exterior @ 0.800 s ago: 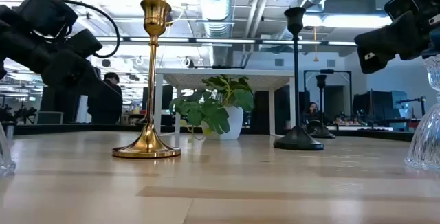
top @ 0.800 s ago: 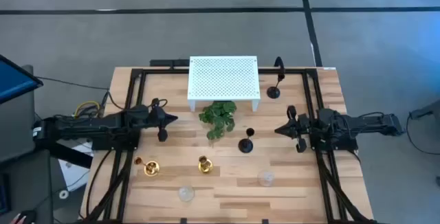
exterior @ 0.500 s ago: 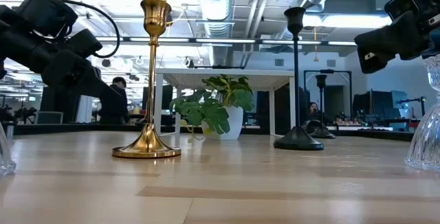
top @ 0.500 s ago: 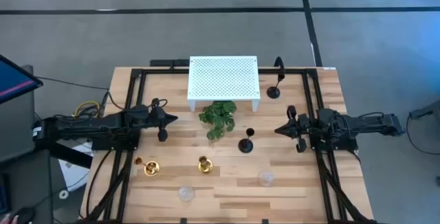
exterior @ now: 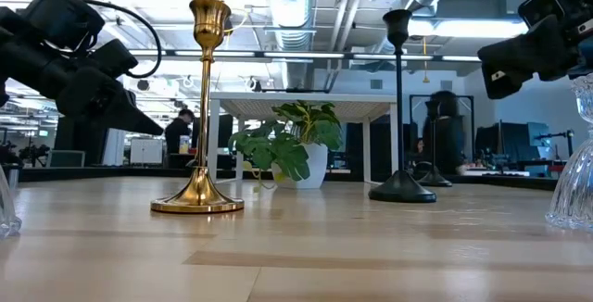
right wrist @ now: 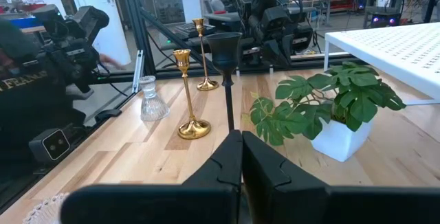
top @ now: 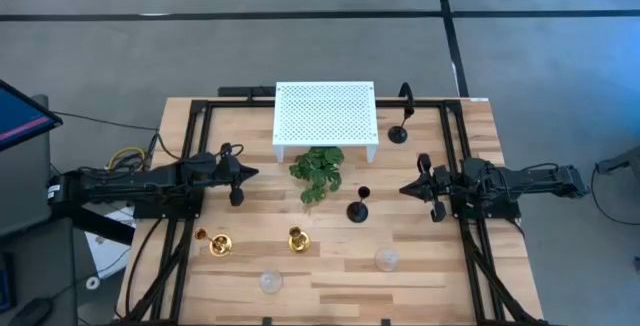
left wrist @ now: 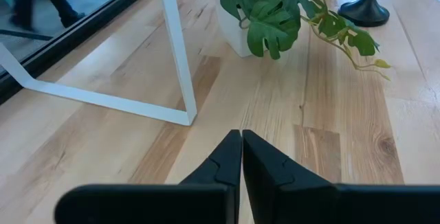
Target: Pick & Place candle stick holders
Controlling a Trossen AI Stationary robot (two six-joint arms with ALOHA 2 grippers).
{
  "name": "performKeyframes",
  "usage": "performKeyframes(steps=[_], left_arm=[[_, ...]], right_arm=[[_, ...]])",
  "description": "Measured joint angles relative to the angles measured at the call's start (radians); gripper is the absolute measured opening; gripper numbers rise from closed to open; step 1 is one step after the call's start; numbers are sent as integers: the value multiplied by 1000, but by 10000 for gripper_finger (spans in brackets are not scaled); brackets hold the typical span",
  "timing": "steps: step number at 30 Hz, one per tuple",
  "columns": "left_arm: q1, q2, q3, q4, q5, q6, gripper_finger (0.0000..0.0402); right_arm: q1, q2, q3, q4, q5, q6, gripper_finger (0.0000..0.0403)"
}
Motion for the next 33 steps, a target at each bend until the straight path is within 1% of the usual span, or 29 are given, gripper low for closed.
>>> performKeyframes(steps=[31,33], left_arm=[[0,0,0,16,0,0,14],[0,0,0,20,0,0,14]], right_arm=[[0,0,0,0,0,0,0],[0,0,3,-7,0,38,0]])
